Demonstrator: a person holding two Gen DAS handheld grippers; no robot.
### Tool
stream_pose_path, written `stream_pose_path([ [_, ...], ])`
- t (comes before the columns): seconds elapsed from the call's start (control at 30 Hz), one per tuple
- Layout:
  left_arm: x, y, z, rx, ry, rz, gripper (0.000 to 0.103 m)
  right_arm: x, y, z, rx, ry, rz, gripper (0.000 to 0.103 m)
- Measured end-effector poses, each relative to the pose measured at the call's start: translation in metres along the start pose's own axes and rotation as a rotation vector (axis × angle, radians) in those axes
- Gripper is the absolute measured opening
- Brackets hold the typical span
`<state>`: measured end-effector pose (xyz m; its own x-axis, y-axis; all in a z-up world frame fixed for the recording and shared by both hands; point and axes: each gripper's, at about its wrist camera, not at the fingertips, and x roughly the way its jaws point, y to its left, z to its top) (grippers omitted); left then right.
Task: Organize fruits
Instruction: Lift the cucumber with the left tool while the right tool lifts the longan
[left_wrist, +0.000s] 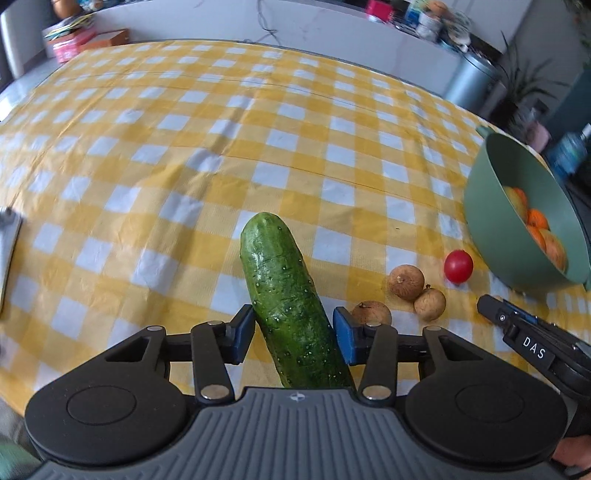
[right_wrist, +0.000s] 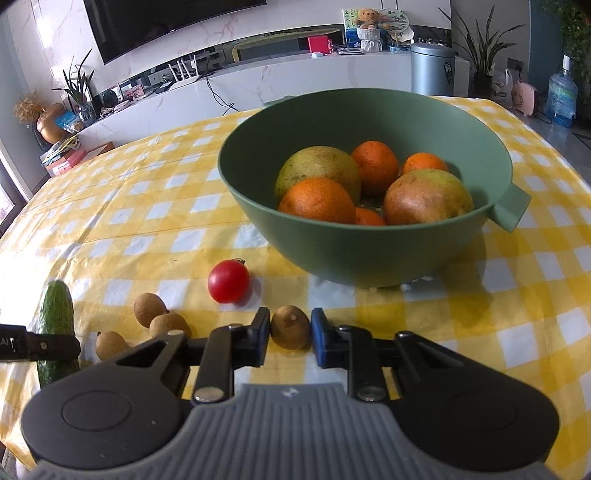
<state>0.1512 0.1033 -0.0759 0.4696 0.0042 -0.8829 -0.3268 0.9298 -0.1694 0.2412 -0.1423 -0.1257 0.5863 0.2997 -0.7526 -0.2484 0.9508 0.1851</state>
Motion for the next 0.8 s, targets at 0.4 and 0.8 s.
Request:
stream_pose_path([
  [0.4,0.011,-0.004,-0.003,-0.044,-0.007,0.051,0.054,0.001,0.001,0.0,-0.002,0.001,-0.001,0.021],
  [0.8,0.014,-0.015,-0.015,0.037,-0.076,0.094,0.053,0.001,0.008,-0.001,-0.033,0.002,-0.012,0.02],
])
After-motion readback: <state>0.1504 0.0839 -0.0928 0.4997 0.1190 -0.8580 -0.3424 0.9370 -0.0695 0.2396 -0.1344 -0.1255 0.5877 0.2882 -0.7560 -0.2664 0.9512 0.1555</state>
